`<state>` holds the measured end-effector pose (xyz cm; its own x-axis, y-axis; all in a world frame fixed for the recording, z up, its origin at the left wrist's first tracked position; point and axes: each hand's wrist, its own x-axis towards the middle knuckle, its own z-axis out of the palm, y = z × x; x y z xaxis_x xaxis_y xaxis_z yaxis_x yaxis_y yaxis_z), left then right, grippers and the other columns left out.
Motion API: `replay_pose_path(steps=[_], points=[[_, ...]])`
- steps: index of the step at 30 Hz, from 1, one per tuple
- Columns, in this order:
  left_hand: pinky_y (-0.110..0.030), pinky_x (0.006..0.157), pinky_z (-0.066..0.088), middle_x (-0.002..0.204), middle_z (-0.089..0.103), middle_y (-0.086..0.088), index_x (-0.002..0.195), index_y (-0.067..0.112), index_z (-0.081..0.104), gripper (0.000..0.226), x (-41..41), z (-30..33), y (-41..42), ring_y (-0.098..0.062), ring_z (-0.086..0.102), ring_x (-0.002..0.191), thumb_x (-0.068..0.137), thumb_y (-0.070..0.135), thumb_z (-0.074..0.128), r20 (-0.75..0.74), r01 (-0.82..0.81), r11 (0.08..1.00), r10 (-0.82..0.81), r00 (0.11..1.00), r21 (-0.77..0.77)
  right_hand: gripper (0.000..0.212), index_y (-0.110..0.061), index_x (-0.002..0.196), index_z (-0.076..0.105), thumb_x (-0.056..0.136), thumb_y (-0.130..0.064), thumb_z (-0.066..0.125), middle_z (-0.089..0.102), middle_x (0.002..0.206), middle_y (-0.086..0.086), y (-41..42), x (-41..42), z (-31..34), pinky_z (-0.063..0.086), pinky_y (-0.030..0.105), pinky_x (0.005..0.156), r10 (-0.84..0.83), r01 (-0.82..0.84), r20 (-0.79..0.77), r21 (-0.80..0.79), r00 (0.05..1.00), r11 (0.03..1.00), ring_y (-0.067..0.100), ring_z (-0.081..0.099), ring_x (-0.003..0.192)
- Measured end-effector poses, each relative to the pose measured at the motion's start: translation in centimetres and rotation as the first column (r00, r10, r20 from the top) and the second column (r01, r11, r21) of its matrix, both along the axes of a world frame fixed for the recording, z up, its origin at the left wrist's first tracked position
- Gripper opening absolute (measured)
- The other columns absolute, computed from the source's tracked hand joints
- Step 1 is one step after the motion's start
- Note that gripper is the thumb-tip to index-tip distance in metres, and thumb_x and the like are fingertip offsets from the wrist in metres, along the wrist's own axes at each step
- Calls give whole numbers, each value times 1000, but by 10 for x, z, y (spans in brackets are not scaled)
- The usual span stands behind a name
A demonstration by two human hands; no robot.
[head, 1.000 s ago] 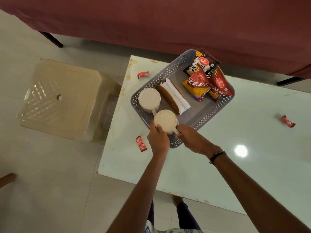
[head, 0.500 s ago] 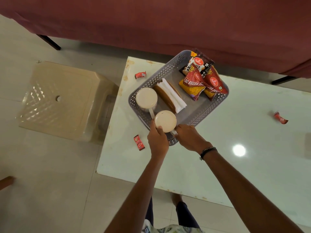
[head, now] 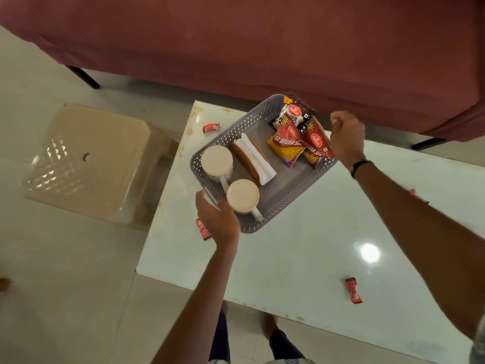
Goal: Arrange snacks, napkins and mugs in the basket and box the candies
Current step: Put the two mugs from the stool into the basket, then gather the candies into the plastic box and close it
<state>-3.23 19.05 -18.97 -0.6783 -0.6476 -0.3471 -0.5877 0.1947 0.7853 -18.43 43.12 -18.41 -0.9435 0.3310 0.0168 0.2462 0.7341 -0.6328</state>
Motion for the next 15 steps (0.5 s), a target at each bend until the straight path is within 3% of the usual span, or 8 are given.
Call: replay_pose_path(steps=[3, 5, 7, 9, 12, 15], points=[[-33, 113, 27, 150, 34, -15, 141, 1, 31, 46, -4, -8, 1, -28, 32, 140, 96, 5, 38, 74, -21, 1000, 20, 997, 12, 33, 1, 111, 65, 92, 2, 38, 66, 117, 19, 16, -18, -17, 43, 33, 96, 58, -61, 134, 19, 989, 998, 32, 60, 110], [-38, 107, 37, 141, 47, -18, 135, -1, 41, 40, -8, -13, 1, -33, 44, 131, 96, 5, 36, 87, -26, 1000, 27, 996, -9, 31, 0, 109, 67, 91, 0, 41, 66, 117, 18, 21, -26, -23, 42, 34, 99, 128, -134, 215, 16, 968, 991, 32, 60, 112], [-32, 90, 44, 121, 61, -20, 118, -6, 53, 31, -12, -16, 0, -34, 56, 114, 94, 3, 35, 71, -13, 996, 20, 997, -93, 28, -1, 111, 66, 94, -8, 45, 66, 118, 18, 20, -33, -26, 42, 34, 99, 195, -201, 272, -6, 942, 980, 31, 60, 112], [-25, 76, 38, 103, 66, -22, 102, -8, 59, 24, -13, -21, -5, -35, 60, 99, 93, 2, 39, 57, -19, 989, 27, 998, -146, 30, -2, 115, 64, 95, -16, 48, 65, 120, 18, 16, -38, -25, 43, 35, 100, 251, -249, 298, -47, 921, 967, 31, 60, 111], [-28, 73, 42, 94, 69, -18, 89, 0, 64, 18, -15, -32, -15, -32, 63, 92, 90, 3, 47, 85, -73, 997, 76, 994, -33, 30, -5, 117, 64, 94, -20, 51, 66, 118, 18, 12, -45, -29, 47, 39, 98, 287, -271, 305, -97, 908, 958, 32, 62, 108], [-36, 85, 53, 95, 69, -14, 92, 3, 69, 22, -21, -34, -19, -25, 64, 91, 87, -3, 48, 148, -195, 966, 170, 974, 169, 28, -2, 115, 65, 94, -14, 50, 67, 114, 20, 13, -47, -34, 49, 38, 93, 286, -274, 282, -79, 916, 958, 33, 63, 104]])
